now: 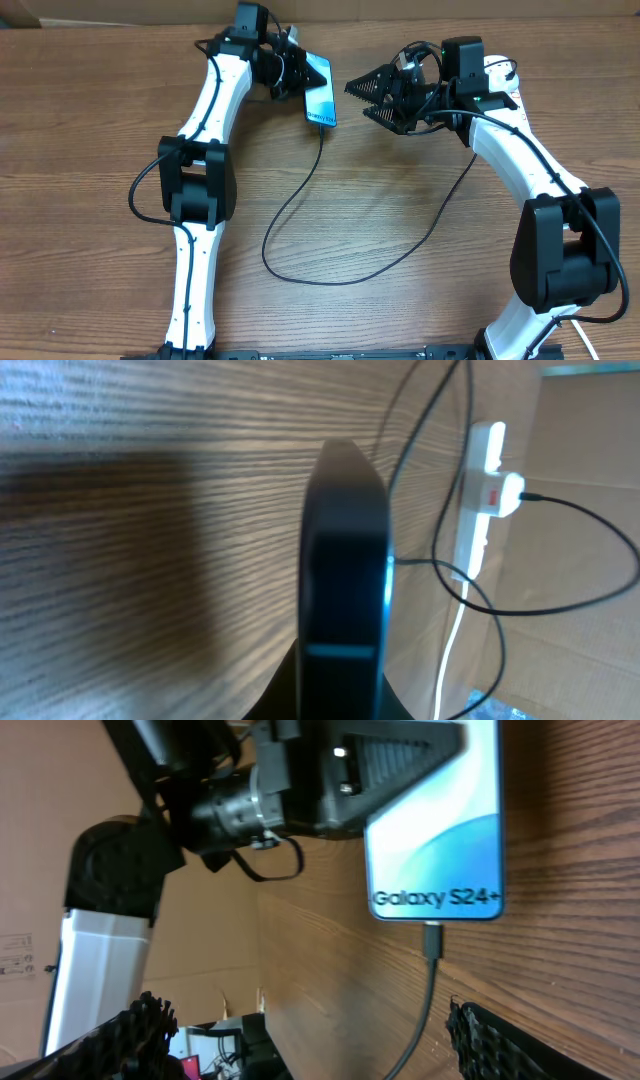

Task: Plug charger to phone and switch on socket
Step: 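Lower the plugged phone toward the table with both grippers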

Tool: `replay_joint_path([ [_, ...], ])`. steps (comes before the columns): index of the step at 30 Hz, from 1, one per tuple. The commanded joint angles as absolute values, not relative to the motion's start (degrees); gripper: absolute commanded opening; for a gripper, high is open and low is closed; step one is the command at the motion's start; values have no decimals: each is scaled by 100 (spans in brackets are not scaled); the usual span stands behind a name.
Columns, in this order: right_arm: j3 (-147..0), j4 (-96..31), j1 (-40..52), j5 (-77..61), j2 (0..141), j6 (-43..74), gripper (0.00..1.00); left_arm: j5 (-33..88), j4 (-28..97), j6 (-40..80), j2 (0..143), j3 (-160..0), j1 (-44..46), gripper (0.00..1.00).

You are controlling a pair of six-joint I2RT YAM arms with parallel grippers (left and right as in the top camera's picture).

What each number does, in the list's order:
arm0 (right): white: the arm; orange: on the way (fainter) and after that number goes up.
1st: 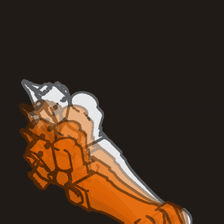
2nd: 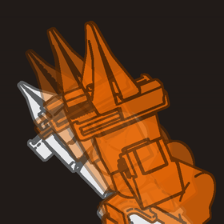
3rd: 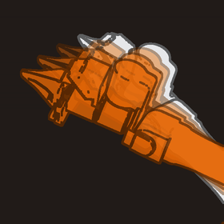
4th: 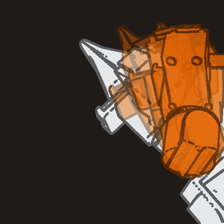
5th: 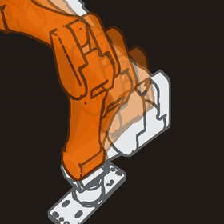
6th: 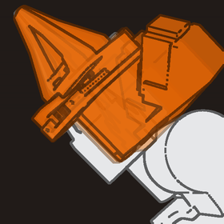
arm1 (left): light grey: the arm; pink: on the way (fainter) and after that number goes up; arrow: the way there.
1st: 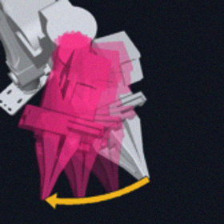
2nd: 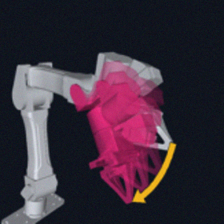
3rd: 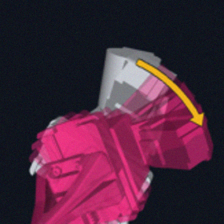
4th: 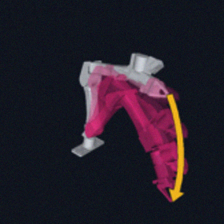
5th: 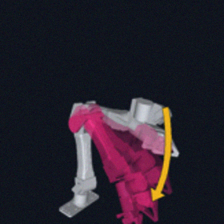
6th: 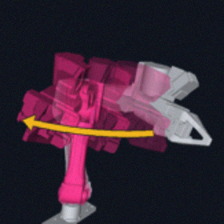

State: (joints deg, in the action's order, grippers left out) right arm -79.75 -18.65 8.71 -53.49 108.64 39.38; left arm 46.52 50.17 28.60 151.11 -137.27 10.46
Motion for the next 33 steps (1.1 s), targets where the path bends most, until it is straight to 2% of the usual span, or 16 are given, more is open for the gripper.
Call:
replay_joint_path([
  [1,-7996,-1844,860,-5253,10757,3868,89,4759,4875,2939,15174,-13771,1118,4],
  [6,-7996,-1863,860,-5253,10757,3868,89,4724,4589,2939,15174,-13771,1125,4],
  [25,-7996,-1861,860,-5253,10757,3870,90,4711,4801,3100,15441,-13771,1406,4],
  [33,-7996,-1859,860,-5253,10757,3870,90,3938,4947,2864,15441,-13771,1406,4],
])
